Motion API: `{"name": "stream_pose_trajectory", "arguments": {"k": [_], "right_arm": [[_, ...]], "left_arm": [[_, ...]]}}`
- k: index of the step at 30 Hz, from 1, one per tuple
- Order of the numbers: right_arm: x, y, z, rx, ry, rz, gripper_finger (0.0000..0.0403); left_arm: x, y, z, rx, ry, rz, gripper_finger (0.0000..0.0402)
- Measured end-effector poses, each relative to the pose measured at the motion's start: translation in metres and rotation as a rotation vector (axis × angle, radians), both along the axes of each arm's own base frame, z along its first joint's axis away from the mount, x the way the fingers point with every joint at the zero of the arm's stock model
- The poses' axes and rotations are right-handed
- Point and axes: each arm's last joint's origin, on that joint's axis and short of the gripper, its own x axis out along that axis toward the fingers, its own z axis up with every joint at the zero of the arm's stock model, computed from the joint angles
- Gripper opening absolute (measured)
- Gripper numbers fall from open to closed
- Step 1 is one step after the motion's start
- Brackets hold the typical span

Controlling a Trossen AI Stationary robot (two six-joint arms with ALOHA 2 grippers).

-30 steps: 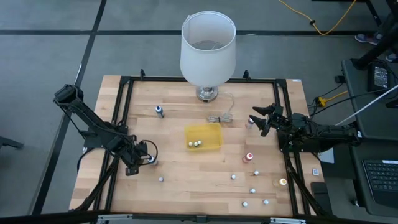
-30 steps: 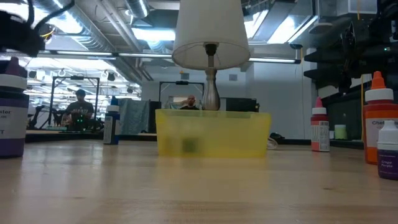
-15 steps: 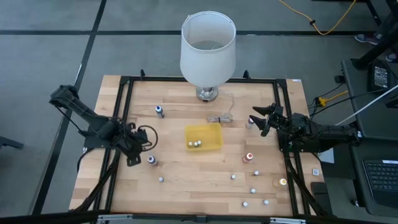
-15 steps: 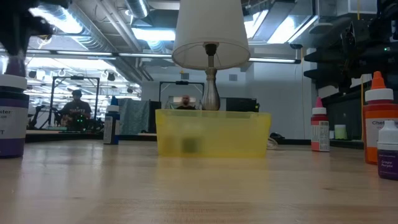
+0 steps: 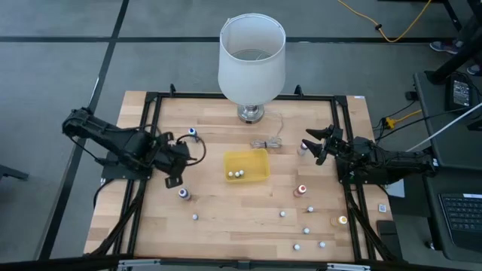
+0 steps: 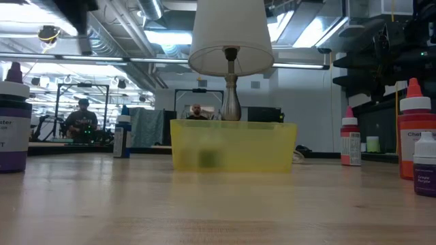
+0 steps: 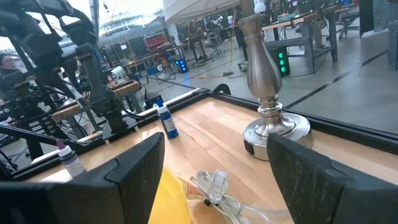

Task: Pick & Place food coloring
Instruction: Put the small black food coloring bottle into the yellow bin

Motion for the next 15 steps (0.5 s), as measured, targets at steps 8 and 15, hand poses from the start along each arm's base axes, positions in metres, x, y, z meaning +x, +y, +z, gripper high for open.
{"name": "stream_pose_trajectory", "arguments": {"k": [8,15], "right_arm": [[0.000,0.000,0.000,0.000,0.000,0.001,0.0283],[0.000,0.000,0.000,0.000,0.000,0.001,0.0283]], "left_arm": [[0.054,0.007,0.004,0.052,0.062,-0.002,0.0052],[0.112,0.018,0.000,0.076,0.105,0.003,0.0052]]}}
